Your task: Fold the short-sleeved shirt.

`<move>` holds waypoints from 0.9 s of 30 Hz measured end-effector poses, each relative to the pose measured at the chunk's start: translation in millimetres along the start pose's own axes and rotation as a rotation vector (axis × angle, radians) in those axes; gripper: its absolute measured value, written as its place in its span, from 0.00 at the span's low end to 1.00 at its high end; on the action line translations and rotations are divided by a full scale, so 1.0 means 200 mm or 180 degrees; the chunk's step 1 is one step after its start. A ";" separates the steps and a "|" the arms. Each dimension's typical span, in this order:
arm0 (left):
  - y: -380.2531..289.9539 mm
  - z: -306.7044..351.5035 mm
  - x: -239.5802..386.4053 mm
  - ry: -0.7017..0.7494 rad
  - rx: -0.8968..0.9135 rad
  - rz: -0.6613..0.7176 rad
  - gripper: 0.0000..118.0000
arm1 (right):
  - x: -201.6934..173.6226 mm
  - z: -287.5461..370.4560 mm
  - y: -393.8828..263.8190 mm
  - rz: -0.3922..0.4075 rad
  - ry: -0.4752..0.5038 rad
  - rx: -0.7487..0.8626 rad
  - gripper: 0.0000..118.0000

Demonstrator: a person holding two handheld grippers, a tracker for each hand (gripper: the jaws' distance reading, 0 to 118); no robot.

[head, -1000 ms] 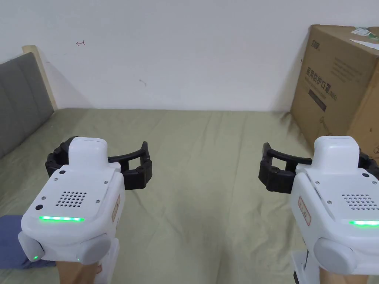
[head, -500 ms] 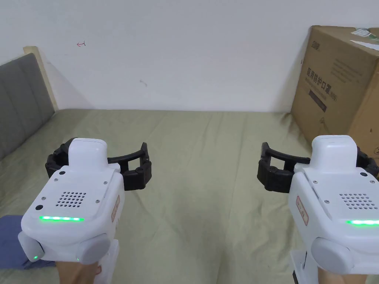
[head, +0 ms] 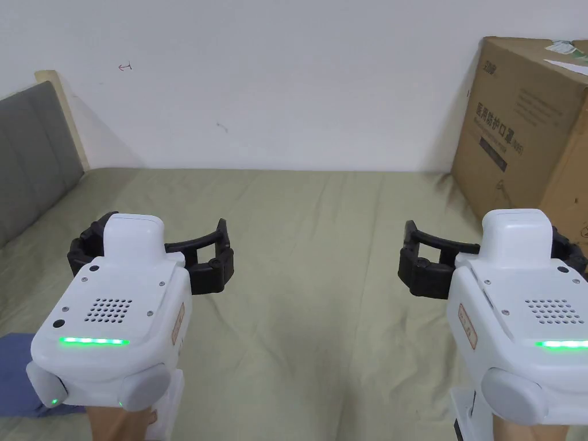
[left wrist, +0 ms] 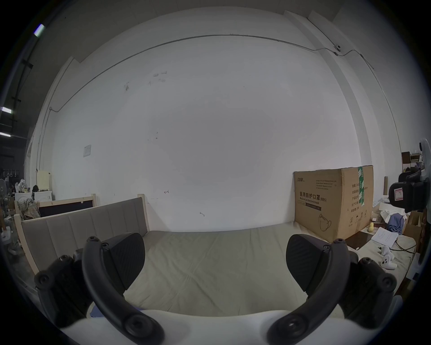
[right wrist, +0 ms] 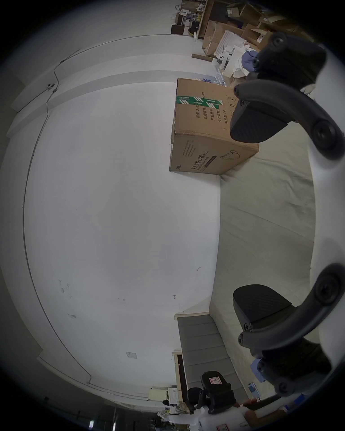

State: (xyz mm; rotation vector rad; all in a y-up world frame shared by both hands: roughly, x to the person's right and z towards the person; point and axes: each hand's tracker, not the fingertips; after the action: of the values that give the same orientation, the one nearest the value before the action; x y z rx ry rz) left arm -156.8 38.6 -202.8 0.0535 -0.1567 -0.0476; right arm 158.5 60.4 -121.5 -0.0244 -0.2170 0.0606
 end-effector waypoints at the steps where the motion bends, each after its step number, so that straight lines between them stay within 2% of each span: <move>1: 0.00 0.00 0.00 0.0002 0.0006 -0.0003 1.00 | 0.00 0.00 0.00 -0.0001 -0.0001 -0.0001 1.00; 27: -0.02 0.00 0.00 0.0013 -0.0020 -0.0031 1.00 | 0.00 -0.01 -0.01 0.0005 -0.0016 0.0009 1.00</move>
State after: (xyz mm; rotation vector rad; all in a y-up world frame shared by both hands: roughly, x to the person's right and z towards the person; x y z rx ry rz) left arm -157.3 34.9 -203.5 0.0480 -0.1523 -0.0576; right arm 159.2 59.0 -123.4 -0.0216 -0.2219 0.0625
